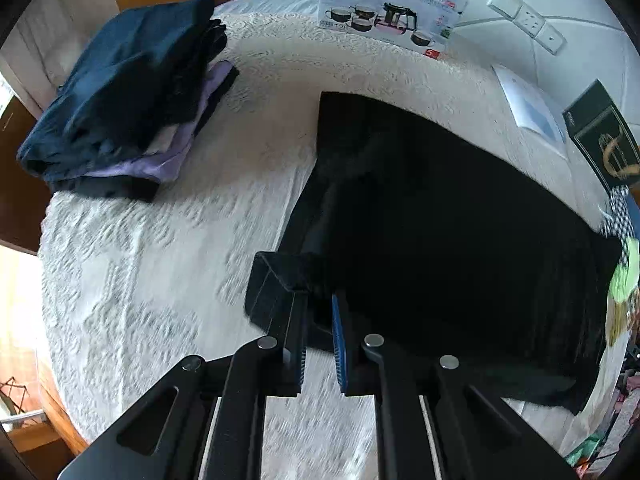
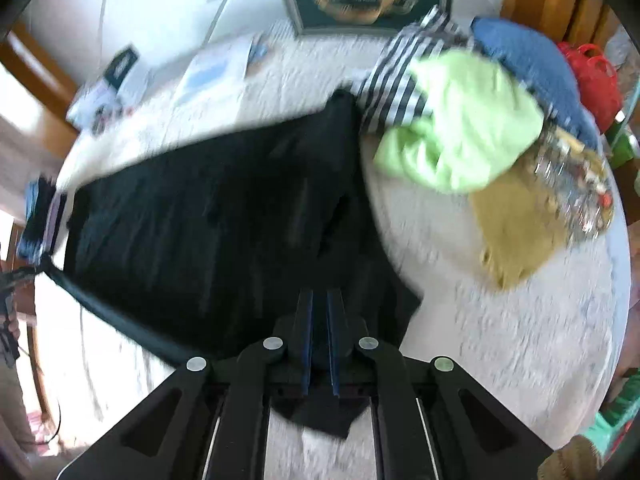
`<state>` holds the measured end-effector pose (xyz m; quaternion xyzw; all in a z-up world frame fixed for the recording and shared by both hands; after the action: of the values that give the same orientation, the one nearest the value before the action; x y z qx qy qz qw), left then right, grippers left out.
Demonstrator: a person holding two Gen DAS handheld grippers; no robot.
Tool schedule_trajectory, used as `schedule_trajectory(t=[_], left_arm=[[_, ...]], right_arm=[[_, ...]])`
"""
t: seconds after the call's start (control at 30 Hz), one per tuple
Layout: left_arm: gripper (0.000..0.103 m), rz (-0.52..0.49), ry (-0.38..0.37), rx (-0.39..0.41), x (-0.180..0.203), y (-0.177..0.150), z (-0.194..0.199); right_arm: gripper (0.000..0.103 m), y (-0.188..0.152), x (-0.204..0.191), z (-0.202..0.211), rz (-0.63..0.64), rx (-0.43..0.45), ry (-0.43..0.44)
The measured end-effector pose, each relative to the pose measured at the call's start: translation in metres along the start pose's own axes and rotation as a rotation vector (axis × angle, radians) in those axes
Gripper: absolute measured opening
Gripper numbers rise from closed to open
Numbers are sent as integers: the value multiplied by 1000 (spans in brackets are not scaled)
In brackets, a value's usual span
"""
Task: Fold clothes
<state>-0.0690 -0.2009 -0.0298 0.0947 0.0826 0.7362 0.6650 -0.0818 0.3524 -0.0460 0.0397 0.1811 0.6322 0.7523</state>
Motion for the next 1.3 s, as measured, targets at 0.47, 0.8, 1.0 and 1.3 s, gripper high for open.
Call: schedule_trajectory(t=[0.47,0.8,1.0,1.3], left_arm=[[10,-11,38,22,-7,-66,-9],[10,-62,81,45,0,-146,37],[10,-36,67,-4,-8,-149,6],[30,-73,20,6,-10,-28,-15]], right_arm=[[53,-67,16,-61,0,-169,18],[1,-101,26,0,37,-87,89],[1,-87,35,24,17,-36,127],[11,24,5,-25,88,22,37]])
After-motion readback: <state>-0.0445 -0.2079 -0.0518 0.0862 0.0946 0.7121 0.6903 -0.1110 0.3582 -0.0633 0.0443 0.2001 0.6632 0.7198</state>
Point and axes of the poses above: each gripper's, at about its wrist camera, not at the fingertips, and z roughly against the way its jaws point, x to its right, y to its top, the point moved 2 cm from there along -z, roughly the way its jaws point, and after that the axes turned 12 degrees about -z, right-handed, at the moved point
